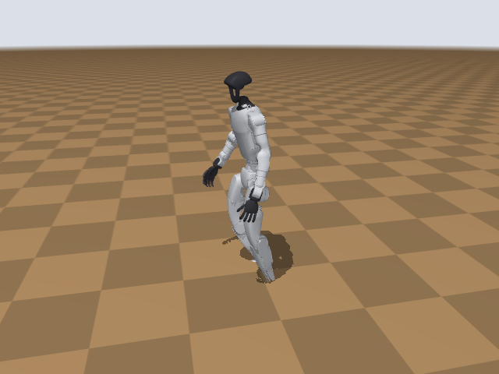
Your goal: Walk
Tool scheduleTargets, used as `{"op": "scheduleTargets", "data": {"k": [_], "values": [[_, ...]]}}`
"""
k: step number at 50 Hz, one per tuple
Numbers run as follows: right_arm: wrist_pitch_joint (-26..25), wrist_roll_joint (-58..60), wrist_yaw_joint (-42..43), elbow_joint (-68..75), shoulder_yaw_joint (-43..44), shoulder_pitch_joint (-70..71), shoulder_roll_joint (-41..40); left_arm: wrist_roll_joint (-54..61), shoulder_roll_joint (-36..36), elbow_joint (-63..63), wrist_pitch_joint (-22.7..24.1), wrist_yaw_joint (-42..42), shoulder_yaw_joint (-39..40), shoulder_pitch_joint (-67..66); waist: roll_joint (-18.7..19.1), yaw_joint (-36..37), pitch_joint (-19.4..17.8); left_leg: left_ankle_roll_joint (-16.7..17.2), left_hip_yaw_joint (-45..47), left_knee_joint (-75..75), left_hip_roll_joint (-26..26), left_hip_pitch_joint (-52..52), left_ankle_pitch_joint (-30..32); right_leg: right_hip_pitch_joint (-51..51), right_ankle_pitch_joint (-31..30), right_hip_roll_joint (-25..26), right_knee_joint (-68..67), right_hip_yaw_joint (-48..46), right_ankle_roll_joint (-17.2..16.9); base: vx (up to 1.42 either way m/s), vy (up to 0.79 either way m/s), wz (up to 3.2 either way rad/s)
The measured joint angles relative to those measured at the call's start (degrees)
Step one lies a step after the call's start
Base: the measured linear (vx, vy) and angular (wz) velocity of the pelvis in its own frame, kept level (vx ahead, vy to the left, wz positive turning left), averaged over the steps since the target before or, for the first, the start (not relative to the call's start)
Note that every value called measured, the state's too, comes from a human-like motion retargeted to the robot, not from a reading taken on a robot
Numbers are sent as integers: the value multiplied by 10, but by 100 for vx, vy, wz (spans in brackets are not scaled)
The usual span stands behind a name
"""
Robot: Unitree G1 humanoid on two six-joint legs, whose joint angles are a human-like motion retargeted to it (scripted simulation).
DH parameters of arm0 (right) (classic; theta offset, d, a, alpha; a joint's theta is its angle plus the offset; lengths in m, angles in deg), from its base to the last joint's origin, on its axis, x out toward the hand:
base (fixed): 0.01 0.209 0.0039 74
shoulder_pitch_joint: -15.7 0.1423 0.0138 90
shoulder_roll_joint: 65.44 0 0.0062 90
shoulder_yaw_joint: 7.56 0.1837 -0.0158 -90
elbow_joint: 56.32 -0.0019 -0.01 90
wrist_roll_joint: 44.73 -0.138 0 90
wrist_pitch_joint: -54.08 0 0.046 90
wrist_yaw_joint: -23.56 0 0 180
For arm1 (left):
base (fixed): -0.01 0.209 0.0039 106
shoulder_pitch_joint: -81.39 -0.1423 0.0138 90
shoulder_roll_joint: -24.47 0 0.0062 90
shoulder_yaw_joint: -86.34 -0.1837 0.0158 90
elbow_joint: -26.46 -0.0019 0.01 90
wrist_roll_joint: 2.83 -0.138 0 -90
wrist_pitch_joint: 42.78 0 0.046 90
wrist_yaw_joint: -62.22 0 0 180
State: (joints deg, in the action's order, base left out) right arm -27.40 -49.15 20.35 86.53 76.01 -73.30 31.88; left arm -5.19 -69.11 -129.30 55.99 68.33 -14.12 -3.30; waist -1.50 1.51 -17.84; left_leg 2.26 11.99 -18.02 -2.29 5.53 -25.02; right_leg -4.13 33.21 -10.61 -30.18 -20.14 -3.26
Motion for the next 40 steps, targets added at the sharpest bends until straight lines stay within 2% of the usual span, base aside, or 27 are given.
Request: {"op": "scheduleTargets", "data": {"k": [10, 23, 30, 35, 40], "values": [[8, 0, -1, 0, 1, 9, -4, -11, -2, -18, 4, 0, 0, 19, -14, -1, -10, -3, -3, -88, 1, -46, -40, 36, 33, -22, -72, 9, 1, 0, 0, 0], [27, 11, -5, -81, -14, 13, 22, -41, -17, 15, 19, -4, -18, 9, -16, 0, 4, -1, -13, -172, -23, -111, -74, 75, 51, -6, -101, 18, 12, 0, 0, 0], [34, 19, -26, -140, -42, 32, 60, -56, -32, 83, 37, -4, -39, 12, 0, 6, 6, 9, -23, -264, -67, -161, -103, 85, 58, 33, -100, 22, 25, 0, -5, -9], [37, 18, -54, -167, -79, 59, 88, -61, -50, 148, 52, -5, -55, 18, 28, 19, 2, 24, -36, -388, -130, -220, -101, 85, 53, 83, -95, 27, 41, 0, -5, -23], [35, 4, -89, -182, -126, 102, 121, -58, -66, 220, 67, -1, -75, 33, 56, 45, -3, 14, -60, -517, -185, -298, -129, 88, 47, 131, -88, 42, 52, 3, -2, -40]]}}
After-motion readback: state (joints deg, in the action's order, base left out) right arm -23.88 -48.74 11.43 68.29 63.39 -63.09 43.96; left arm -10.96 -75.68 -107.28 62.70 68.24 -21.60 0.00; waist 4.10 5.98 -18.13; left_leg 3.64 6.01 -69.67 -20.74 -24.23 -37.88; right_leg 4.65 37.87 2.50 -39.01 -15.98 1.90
